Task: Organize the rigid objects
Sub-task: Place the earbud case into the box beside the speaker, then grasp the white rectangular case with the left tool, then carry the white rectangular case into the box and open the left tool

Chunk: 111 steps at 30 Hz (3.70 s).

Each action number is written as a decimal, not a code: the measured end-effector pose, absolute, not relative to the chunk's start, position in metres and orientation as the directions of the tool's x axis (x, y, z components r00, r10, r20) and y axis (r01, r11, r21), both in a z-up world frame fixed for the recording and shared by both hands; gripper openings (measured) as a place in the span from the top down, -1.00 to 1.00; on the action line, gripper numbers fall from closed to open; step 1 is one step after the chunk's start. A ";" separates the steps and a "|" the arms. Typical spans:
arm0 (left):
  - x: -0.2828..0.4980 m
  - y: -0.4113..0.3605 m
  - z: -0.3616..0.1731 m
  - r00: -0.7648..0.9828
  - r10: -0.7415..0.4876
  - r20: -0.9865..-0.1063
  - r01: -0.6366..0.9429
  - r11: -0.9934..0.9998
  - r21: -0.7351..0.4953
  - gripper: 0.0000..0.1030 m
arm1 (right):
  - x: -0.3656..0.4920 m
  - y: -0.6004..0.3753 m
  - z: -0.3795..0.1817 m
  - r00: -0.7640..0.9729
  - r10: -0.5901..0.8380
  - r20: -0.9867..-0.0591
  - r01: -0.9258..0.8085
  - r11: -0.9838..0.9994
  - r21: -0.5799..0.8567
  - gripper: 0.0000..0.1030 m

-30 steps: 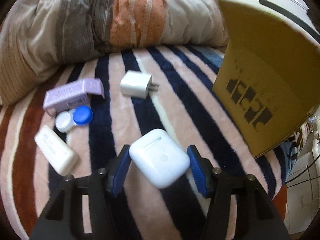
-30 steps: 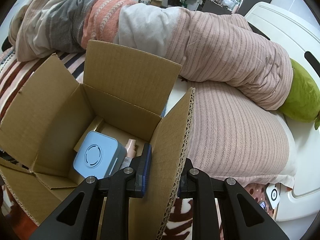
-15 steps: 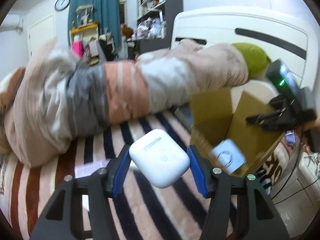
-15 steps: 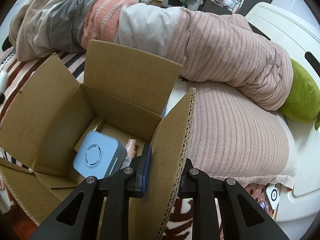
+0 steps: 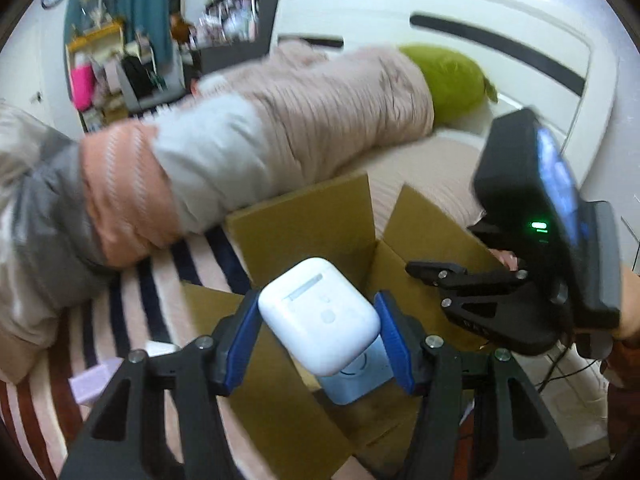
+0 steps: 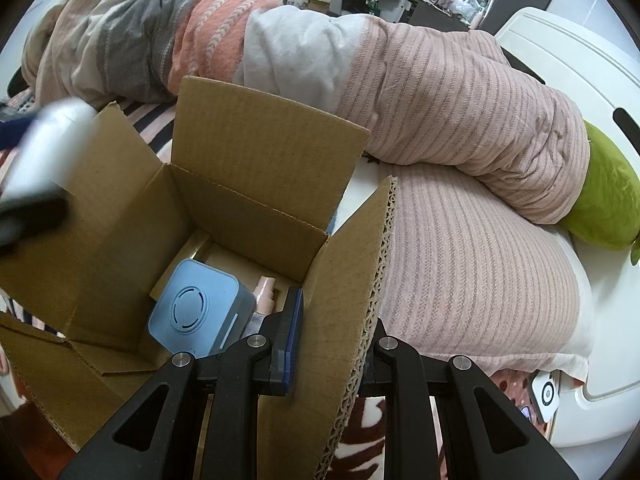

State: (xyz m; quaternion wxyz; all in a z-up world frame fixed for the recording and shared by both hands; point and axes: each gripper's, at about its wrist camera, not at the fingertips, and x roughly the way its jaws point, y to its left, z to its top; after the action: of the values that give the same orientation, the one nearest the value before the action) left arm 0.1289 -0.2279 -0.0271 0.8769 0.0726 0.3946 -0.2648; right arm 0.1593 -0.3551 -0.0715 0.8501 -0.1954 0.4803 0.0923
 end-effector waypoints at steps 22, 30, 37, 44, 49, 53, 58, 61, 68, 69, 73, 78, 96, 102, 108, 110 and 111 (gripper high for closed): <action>0.115 -0.233 -0.033 0.515 -0.385 -0.766 0.534 0.843 -0.065 -0.65 | 0.159 -0.360 -0.073 0.514 -0.023 -0.858 -0.340 0.912 -0.229 0.72; 0.080 -0.189 -0.013 0.585 -0.346 -0.734 0.480 0.877 -0.031 -0.75 | 0.160 -0.359 -0.073 0.513 -0.035 -0.858 -0.335 0.912 -0.237 0.72; 0.064 -0.125 -0.022 0.627 -0.286 -0.725 0.380 0.924 -0.036 -0.75 | 0.160 -0.359 -0.074 0.512 -0.041 -0.858 -0.325 0.915 -0.238 0.71; 0.067 -0.038 -0.077 0.629 -0.185 -0.755 0.181 0.979 -0.089 -0.75 | 0.160 -0.359 -0.075 0.512 -0.047 -0.858 -0.318 0.917 -0.241 0.70; 0.080 0.012 -0.133 0.605 -0.097 -0.791 0.020 0.994 -0.108 -0.75 | 0.159 -0.358 -0.074 0.512 -0.050 -0.857 -0.317 0.917 -0.243 0.70; 0.085 0.039 -0.163 0.576 -0.068 -0.815 -0.068 0.989 -0.131 -0.75 | 0.159 -0.358 -0.074 0.512 -0.050 -0.857 -0.317 0.917 -0.244 0.69; 0.092 0.043 -0.181 0.562 -0.100 -0.821 -0.078 0.982 -0.173 -0.75 | 0.159 -0.359 -0.075 0.512 -0.051 -0.857 -0.317 0.917 -0.244 0.69; 0.099 0.038 -0.187 0.554 -0.099 -0.827 -0.080 0.982 -0.171 -0.72 | 0.159 -0.360 -0.075 0.513 -0.052 -0.857 -0.315 0.917 -0.244 0.69; 0.115 0.027 -0.192 0.555 -0.041 -0.831 -0.102 0.988 -0.117 -0.40 | 0.160 -0.360 -0.075 0.512 -0.051 -0.857 -0.317 0.917 -0.244 0.69; 0.117 0.025 -0.193 0.552 -0.022 -0.833 -0.109 0.989 -0.098 -0.31 | 0.160 -0.360 -0.075 0.512 -0.051 -0.857 -0.317 0.917 -0.244 0.69; 0.121 0.027 -0.194 0.554 0.020 -0.833 -0.139 0.988 -0.069 -0.02 | 0.159 -0.360 -0.075 0.513 -0.049 -0.857 -0.316 0.917 -0.242 0.69; 0.114 0.029 -0.192 0.567 0.033 -0.823 -0.122 0.992 -0.044 0.37 | 0.159 -0.361 -0.075 0.514 -0.048 -0.857 -0.316 0.918 -0.241 0.69; 0.094 0.022 -0.192 0.579 0.007 -0.815 -0.029 1.000 -0.012 0.32 | 0.158 -0.361 -0.074 0.516 -0.042 -0.855 -0.313 0.920 -0.234 0.69; 0.090 0.020 -0.181 0.596 0.045 -0.802 -0.066 0.998 0.008 0.38 | 0.157 -0.360 -0.074 0.518 -0.039 -0.855 -0.312 0.921 -0.231 0.69; 0.074 0.014 -0.131 0.668 0.038 -0.743 -0.035 0.999 0.019 0.38 | 0.156 -0.361 -0.074 0.519 -0.036 -0.854 -0.312 0.922 -0.228 0.69; 0.069 0.007 -0.113 0.695 0.025 -0.719 -0.016 1.000 0.019 0.38 | 0.156 -0.361 -0.073 0.520 -0.034 -0.854 -0.313 0.922 -0.227 0.69; 0.067 0.002 -0.100 0.711 0.013 -0.703 0.001 1.000 0.020 0.38 | 0.156 -0.361 -0.073 0.520 -0.033 -0.853 -0.313 0.922 -0.226 0.69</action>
State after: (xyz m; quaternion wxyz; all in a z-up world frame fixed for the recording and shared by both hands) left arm 0.0674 0.0020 -0.0998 0.9249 0.0096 0.3801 0.0032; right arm 0.1560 -0.3606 -0.0732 0.8532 -0.1791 0.4828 0.0823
